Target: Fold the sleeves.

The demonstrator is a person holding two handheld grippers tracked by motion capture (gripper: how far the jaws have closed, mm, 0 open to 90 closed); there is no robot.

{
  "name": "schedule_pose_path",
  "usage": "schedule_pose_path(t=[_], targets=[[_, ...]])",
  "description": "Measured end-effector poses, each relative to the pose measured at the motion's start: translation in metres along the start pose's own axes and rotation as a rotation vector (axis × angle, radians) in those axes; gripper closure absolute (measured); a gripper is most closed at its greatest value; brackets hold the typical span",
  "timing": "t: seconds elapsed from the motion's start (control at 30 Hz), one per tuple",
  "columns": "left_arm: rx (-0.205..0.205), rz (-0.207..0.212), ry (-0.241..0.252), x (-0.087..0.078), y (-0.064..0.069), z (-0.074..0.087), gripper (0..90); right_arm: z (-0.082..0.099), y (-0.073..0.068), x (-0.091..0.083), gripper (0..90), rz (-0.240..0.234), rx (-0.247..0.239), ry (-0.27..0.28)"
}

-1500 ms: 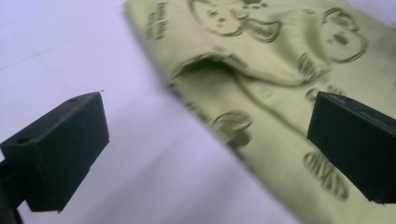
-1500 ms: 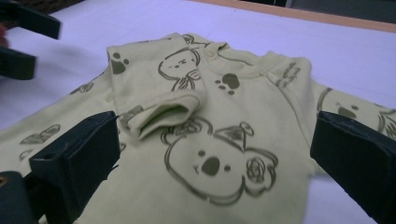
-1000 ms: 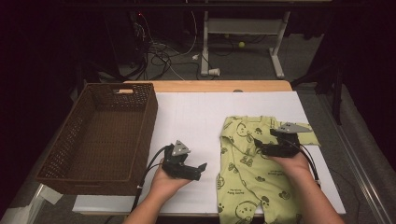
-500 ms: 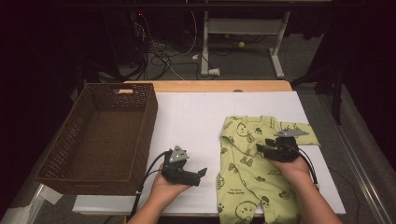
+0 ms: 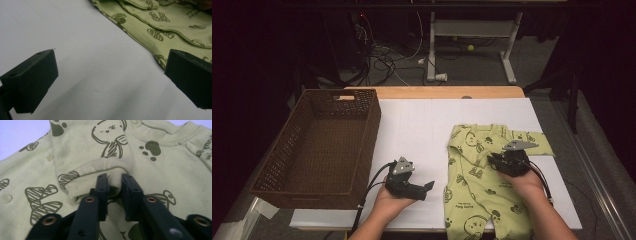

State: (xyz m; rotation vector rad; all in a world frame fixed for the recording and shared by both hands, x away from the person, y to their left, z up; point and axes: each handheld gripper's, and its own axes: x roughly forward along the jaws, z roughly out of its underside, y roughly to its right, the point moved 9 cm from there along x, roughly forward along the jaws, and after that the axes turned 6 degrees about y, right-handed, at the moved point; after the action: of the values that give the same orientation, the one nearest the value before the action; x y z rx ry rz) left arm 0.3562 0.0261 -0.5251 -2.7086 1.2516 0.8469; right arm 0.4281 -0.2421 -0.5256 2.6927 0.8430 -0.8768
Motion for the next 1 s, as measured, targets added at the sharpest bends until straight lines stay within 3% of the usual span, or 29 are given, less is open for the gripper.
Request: schedule_pose_path(t=[0.1,0.5,0.8,1.0], targets=[[0.003,0.001,-0.001,0.000,0.000,0.000,0.0,-0.003,0.000,-0.003,86.9,0.005,-0.009,0.021],[0.004,0.004,-0.011,0.000,0.000,0.002,0.0,-0.020,0.021,-0.021,88.0,0.042,0.027,0.120],[0.003,0.005,-0.010,-0.001,0.000,0.003,0.0,-0.018,0.034,-0.029,88.0,0.051,0.029,0.116],[0.003,0.003,-0.010,-0.001,0.001,0.003,0.0,-0.019,0.035,-0.020,87.9,0.052,0.018,0.104]])
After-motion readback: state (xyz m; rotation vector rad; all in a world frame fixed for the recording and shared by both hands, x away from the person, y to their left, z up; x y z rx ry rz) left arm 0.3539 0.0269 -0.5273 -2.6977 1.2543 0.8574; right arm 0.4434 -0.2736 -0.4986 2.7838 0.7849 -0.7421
